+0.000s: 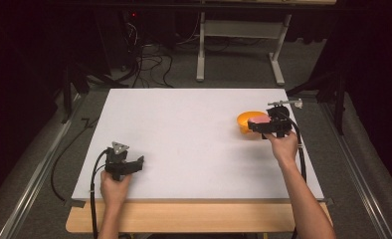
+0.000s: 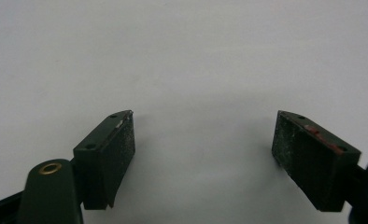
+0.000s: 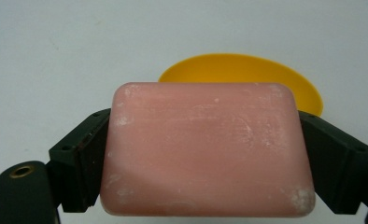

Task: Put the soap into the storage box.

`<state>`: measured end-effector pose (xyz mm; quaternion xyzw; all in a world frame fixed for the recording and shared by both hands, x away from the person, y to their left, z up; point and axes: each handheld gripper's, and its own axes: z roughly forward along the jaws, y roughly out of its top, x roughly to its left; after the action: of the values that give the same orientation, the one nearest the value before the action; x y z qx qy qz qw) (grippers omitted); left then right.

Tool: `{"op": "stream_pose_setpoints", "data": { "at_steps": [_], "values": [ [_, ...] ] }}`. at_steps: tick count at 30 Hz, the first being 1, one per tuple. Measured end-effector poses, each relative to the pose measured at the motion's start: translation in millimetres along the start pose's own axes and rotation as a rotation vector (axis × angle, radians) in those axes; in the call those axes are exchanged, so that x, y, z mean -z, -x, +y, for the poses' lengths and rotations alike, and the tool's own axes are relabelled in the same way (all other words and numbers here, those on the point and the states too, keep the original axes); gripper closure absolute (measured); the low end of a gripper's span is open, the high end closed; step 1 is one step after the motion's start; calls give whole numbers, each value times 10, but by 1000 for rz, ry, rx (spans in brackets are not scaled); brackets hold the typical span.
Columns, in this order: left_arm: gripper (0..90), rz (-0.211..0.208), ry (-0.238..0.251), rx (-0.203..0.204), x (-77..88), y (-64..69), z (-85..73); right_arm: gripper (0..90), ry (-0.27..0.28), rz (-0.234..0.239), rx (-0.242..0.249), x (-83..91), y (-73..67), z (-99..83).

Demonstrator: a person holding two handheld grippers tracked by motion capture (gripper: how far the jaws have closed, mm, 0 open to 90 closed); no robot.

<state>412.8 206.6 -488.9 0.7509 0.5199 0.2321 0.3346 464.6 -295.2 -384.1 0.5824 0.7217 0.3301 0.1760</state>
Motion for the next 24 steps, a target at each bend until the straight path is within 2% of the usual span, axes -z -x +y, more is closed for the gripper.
{"op": "stream_pose_setpoints", "data": {
  "at_steps": [10, 11, 14, 16, 24],
  "values": [
    [217, 0, 0, -1, 1, 0, 0, 135, -40, -34, -49, -196, 66, 202],
    [216, 1, 0, -2, 1, 1, 0, 136, -58, -45, -57, -245, 77, 240],
    [216, 1, 0, -2, 1, 1, 0, 135, -62, -48, -72, -295, 95, 258],
    [216, 2, 0, -3, 2, 2, 0, 136, -84, -57, -96, -377, 126, 271],
    [216, 2, 0, -5, 2, 2, -1, 135, -116, -89, -129, -547, 162, 321]
  ]
}}
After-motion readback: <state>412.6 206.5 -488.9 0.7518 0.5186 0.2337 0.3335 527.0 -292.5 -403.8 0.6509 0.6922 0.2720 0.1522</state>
